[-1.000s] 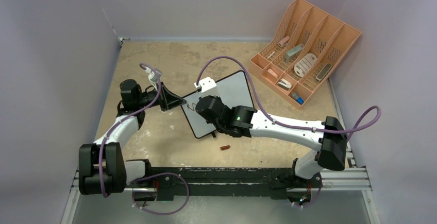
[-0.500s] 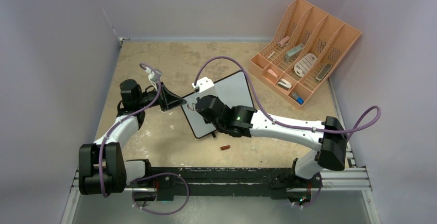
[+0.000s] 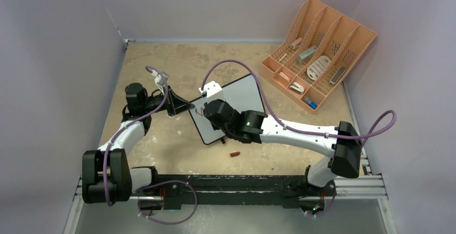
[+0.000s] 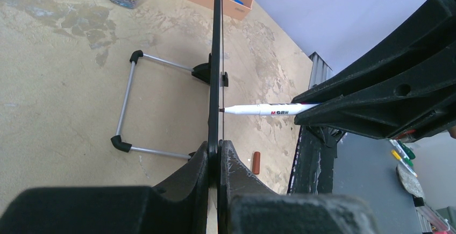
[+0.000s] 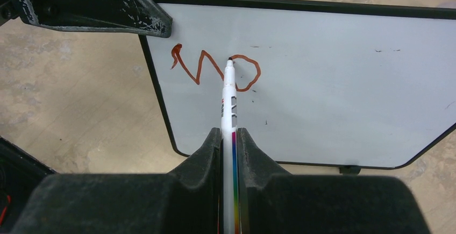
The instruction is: Write a sentence on the whiteboard
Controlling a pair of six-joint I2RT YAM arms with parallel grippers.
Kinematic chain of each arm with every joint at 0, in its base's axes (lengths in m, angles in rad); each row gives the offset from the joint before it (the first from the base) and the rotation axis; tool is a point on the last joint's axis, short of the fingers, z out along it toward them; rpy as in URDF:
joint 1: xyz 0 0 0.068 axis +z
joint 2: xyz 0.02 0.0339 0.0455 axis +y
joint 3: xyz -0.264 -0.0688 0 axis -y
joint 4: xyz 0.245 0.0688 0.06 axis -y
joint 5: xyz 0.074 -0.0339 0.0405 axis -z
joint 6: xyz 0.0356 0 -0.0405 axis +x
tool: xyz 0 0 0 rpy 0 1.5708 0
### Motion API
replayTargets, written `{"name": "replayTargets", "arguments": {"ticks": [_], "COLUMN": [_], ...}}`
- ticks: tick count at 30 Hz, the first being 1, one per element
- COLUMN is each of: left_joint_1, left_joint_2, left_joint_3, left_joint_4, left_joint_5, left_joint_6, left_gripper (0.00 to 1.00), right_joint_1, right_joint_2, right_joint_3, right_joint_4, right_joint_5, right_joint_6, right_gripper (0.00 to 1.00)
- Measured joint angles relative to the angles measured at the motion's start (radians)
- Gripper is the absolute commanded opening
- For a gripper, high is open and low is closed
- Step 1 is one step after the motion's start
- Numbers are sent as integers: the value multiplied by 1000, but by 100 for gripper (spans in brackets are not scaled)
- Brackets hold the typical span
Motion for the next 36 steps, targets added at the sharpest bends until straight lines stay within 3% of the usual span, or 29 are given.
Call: {"name": "replayTargets", "arguments": {"ticks": [36], "left_joint_1": [0], "left_joint_2": [-2], "left_joint_3": [0], "left_joint_4": [-5], "left_joint_5": [-3], "left_joint_6": [7], "left_gripper": [0], "right_joint_1": [5], "right_joint_2": [-1], "right_joint_3": [-30], "right_joint_4": [-63], "right_joint_5": [-23], "right_joint_6": [55], "right_gripper": [0]}}
